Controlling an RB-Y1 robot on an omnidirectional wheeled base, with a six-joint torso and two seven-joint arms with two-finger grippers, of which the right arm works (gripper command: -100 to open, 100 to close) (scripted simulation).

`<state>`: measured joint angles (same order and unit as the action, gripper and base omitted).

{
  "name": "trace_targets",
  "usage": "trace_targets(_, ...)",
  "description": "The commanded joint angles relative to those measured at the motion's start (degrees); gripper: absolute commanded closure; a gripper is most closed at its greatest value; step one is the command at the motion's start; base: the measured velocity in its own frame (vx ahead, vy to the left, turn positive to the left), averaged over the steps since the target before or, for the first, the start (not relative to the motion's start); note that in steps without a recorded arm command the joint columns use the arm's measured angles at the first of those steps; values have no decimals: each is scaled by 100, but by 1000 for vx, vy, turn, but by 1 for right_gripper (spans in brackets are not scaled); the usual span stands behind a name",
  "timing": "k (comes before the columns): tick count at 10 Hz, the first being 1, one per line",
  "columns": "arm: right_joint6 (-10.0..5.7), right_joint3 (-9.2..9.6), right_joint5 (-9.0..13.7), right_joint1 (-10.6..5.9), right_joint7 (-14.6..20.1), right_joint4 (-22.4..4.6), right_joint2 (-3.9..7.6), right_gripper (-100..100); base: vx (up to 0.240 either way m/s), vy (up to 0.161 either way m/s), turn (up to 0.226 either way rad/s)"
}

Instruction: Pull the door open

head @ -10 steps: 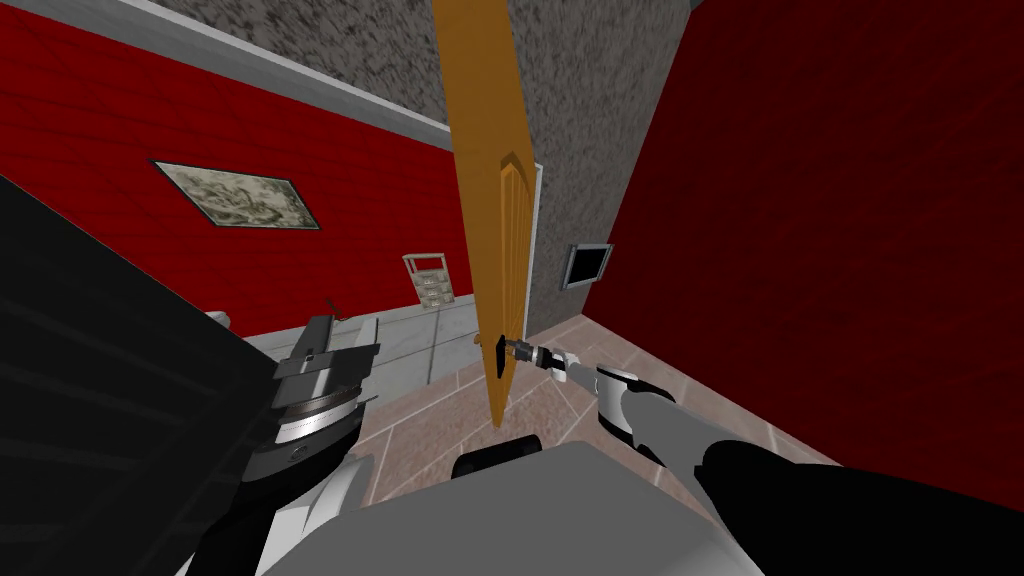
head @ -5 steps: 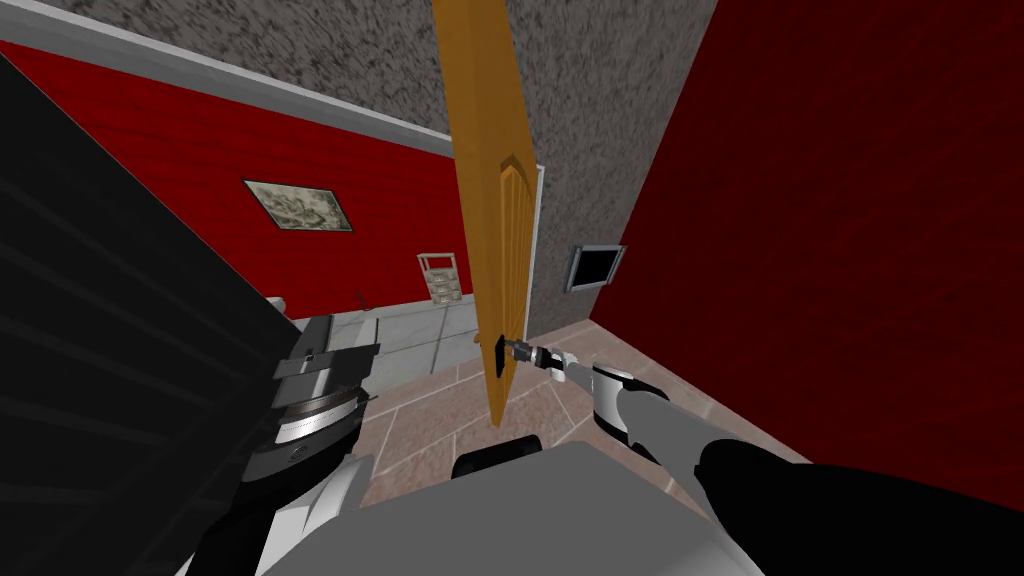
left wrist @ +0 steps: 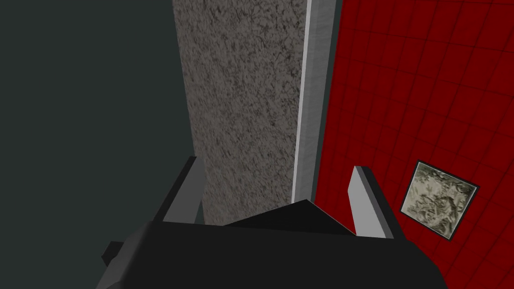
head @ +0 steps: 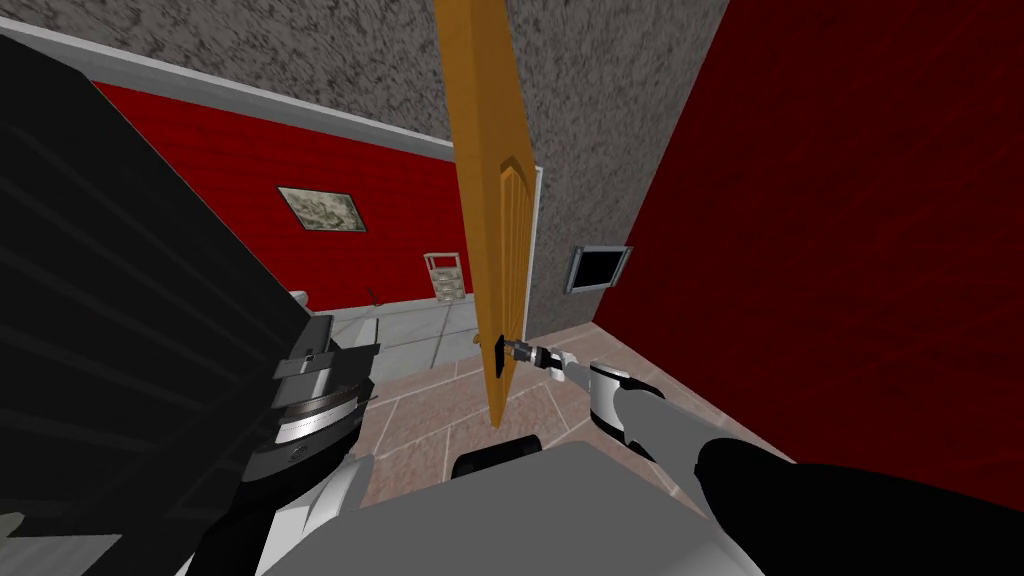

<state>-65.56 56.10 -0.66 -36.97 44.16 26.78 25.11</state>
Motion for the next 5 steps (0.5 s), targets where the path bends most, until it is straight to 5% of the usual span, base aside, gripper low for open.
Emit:
trace_targets(1,-42,48,-12,14,7,25,7,100,-72,-192,109)
trace_targets(5,-222,156,-19,-56,33,-132,-57,100,-46,-208,117)
